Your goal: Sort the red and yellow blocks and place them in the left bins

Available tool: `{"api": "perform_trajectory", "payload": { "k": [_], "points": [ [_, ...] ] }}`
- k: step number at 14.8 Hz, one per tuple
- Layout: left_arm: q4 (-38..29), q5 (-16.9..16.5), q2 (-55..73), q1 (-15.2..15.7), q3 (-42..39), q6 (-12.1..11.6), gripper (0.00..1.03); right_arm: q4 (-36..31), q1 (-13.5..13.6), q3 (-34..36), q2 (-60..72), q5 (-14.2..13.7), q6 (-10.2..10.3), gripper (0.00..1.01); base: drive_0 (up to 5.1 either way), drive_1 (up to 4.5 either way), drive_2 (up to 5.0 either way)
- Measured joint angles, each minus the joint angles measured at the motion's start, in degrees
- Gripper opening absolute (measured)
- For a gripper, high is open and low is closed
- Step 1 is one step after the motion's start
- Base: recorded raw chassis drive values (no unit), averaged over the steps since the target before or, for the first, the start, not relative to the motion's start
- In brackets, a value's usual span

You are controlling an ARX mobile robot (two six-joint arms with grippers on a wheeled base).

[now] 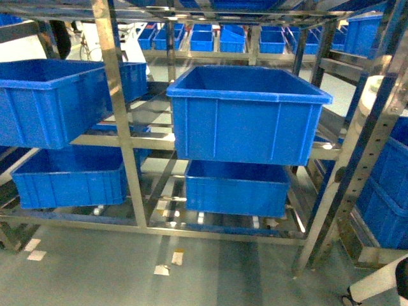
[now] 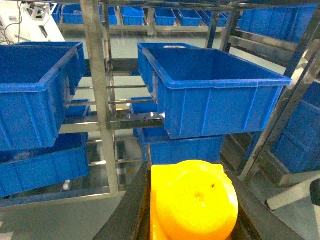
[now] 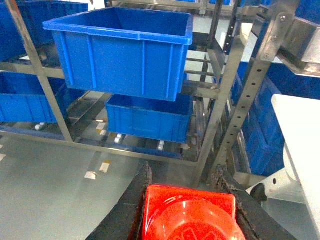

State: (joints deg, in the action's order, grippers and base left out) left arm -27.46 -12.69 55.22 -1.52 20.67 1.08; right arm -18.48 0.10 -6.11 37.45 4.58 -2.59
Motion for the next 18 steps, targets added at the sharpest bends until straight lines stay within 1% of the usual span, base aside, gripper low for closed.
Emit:
{"api": "perform_trajectory", "payload": {
  "k": [12, 14, 17, 18],
  "points": [
    [0.0, 0.0, 0.0, 0.0, 0.0, 0.0, 0.26, 0.0, 0.0, 0.0, 0.0, 0.0, 0.0, 0.29, -5.0, 2.45, 2.4],
    [0.1, 0.4, 0.0, 0.3, 0.0, 0.0, 0.26, 0.0, 0.1, 0.0, 0.0, 0.2, 0.0, 0.29, 0.0, 0.0, 0.0],
    [-0.1, 0.2, 0.0, 0.2, 0.0, 0.0, 0.26, 0.0, 0.3, 0.0, 0.0, 0.2, 0.0, 0.29, 0.0, 0.0, 0.0],
    [0.1, 0.1, 0.0, 0.2, 0.0, 0.0, 0.26, 0.1, 0.3, 0.0, -0.1, 0.2, 0.0, 0.29, 0.0, 4.28, -4.2]
  ]
}}
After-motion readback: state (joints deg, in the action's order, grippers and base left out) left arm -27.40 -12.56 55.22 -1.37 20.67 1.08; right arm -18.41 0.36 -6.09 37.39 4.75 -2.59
